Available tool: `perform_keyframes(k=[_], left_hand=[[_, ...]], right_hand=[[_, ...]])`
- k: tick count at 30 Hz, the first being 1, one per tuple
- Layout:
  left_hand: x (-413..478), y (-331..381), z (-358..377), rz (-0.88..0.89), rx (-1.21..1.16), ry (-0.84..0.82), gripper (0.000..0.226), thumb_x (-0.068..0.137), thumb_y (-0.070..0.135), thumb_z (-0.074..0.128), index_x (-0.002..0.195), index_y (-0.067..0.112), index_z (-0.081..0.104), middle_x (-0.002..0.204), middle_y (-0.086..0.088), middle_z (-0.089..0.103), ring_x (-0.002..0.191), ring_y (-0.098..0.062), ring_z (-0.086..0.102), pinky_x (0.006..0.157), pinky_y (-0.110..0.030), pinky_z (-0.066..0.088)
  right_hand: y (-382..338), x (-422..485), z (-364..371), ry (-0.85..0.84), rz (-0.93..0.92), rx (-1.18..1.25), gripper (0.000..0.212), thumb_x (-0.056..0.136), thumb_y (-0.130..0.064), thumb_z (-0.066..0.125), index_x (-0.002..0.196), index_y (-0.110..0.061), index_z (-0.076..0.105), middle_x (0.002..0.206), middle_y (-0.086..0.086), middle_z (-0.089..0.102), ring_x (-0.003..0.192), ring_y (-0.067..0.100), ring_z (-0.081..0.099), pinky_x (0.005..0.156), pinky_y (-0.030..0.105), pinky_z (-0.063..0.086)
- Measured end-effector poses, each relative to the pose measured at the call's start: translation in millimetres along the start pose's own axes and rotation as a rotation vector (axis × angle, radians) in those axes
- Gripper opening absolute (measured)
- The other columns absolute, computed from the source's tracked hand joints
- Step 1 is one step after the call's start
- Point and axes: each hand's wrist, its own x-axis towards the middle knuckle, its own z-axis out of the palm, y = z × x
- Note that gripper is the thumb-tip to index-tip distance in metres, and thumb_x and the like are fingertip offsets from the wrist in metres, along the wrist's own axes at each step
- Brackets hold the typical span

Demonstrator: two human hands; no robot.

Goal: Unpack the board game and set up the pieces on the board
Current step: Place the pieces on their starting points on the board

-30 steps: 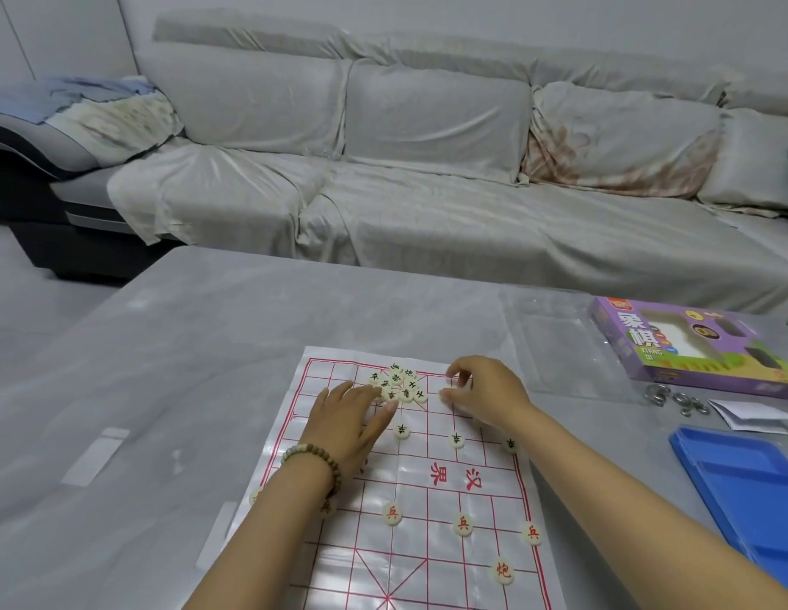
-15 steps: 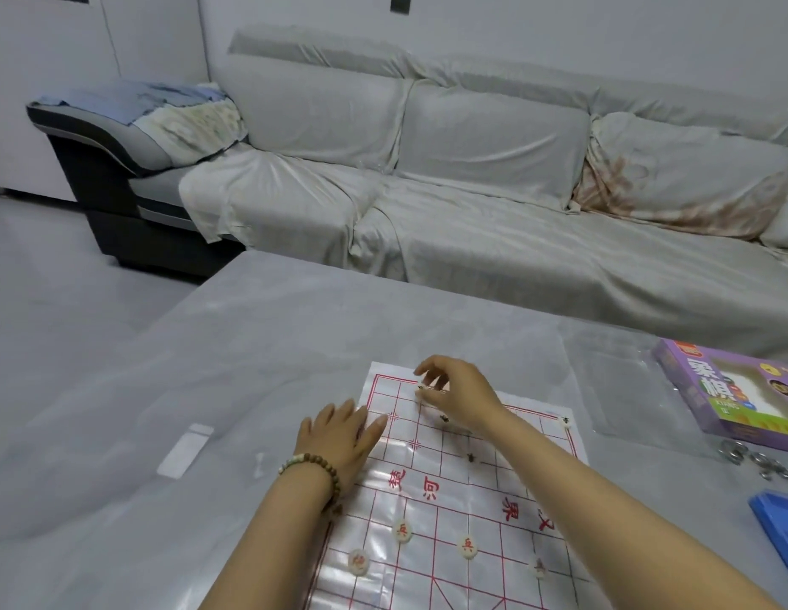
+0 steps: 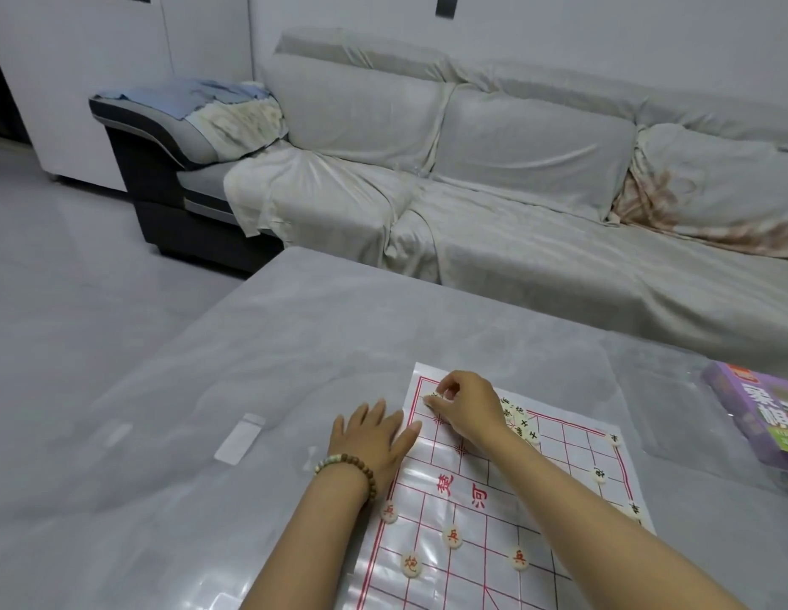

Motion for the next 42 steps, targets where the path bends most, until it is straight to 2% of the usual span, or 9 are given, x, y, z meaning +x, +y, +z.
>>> perform_keyframes(k=[3,6,13,21,25,30,33,37,42], left_hand=[[0,0,2,0.003,-0.012,-0.012,0.055,0.096,0.054,0.007,0.148,0.035,0.011,0.158,0.003,-0.001,0.146,-0.020,-0.004,0.117,-0.044,-0.004],[0,-2,4,0.003,-0.022,-0.020,0.056,0.096,0.056,0.007,0.147,0.036,0.014,0.158,0.003,-0.002,0.145,-0.019,-0.006,0.116,-0.044,-0.006],[0,0,2,0.003,-0.038,-0.021,0.057,0.095,0.057,0.008,0.148,0.036,0.016,0.158,0.003,-0.001,0.145,-0.020,-0.005,0.117,-0.045,-0.005],[1,1,1,-0.002,-0.026,-0.025,0.058,0.095,0.057,0.007,0.148,0.035,0.017,0.158,0.003,-0.001,0.146,-0.020,-0.005,0.117,-0.045,-0.005],[-1,2,1,0.001,-0.023,-0.026,0.058,0.095,0.056,0.008,0.148,0.034,0.017,0.159,0.002,0.000,0.146,-0.021,-0.004,0.117,-0.045,-0.004],[-4,14,4,0.039,-0.043,-0.005,0.059,0.095,0.056,0.010,0.147,0.030,0.023,0.158,0.002,0.002,0.145,-0.022,-0.001,0.118,-0.045,0.000],[-3,23,5,0.079,-0.040,0.001,0.058,0.096,0.055,0.011,0.145,0.029,0.027,0.158,0.004,0.007,0.145,-0.021,0.002,0.118,-0.044,0.002],[-5,35,7,0.122,-0.024,-0.019,0.057,0.097,0.053,0.011,0.146,0.029,0.026,0.157,0.006,0.013,0.145,-0.018,0.003,0.118,-0.043,0.001],[-2,50,13,0.170,-0.002,-0.017,0.055,0.098,0.051,0.011,0.147,0.028,0.024,0.157,0.007,0.014,0.145,-0.016,0.004,0.118,-0.042,0.004]], right_hand=[[-3,8,7,0.009,0.017,0.082,0.015,0.081,-0.028,0.072,0.093,-0.020,0.068,0.080,-0.005,0.062,0.078,0.014,0.059,0.073,0.030,0.049],[-8,16,9,0.029,0.007,0.089,0.018,0.081,-0.029,0.072,0.097,-0.021,0.071,0.080,-0.006,0.061,0.078,0.013,0.057,0.073,0.027,0.047],[-6,20,11,0.030,0.021,0.138,0.026,0.079,-0.027,0.074,0.103,-0.019,0.071,0.083,-0.004,0.062,0.079,0.013,0.057,0.078,0.029,0.048],[-9,22,15,0.062,0.083,0.138,0.014,0.078,-0.029,0.074,0.090,-0.023,0.071,0.078,-0.007,0.063,0.080,0.016,0.062,0.078,0.032,0.051],[-10,22,14,0.051,0.085,0.187,0.018,0.078,-0.027,0.075,0.094,-0.020,0.070,0.081,-0.004,0.064,0.080,0.015,0.061,0.076,0.030,0.050],[-4,26,-31,0.125,0.056,0.325,0.016,0.079,-0.019,0.074,0.094,-0.014,0.071,0.082,-0.001,0.064,0.069,0.006,0.054,0.069,0.019,0.041],[17,26,-74,0.158,0.090,0.361,0.016,0.079,-0.016,0.074,0.094,-0.009,0.072,0.086,0.003,0.065,0.076,0.011,0.056,0.072,0.019,0.042],[59,13,-102,0.043,0.196,0.350,0.022,0.079,-0.015,0.075,0.100,-0.007,0.071,0.096,0.005,0.068,0.090,0.015,0.061,0.082,0.023,0.043],[95,-9,-103,-0.088,0.180,0.248,0.020,0.077,-0.018,0.077,0.096,-0.013,0.073,0.093,0.001,0.070,0.087,0.015,0.062,0.082,0.024,0.047]])
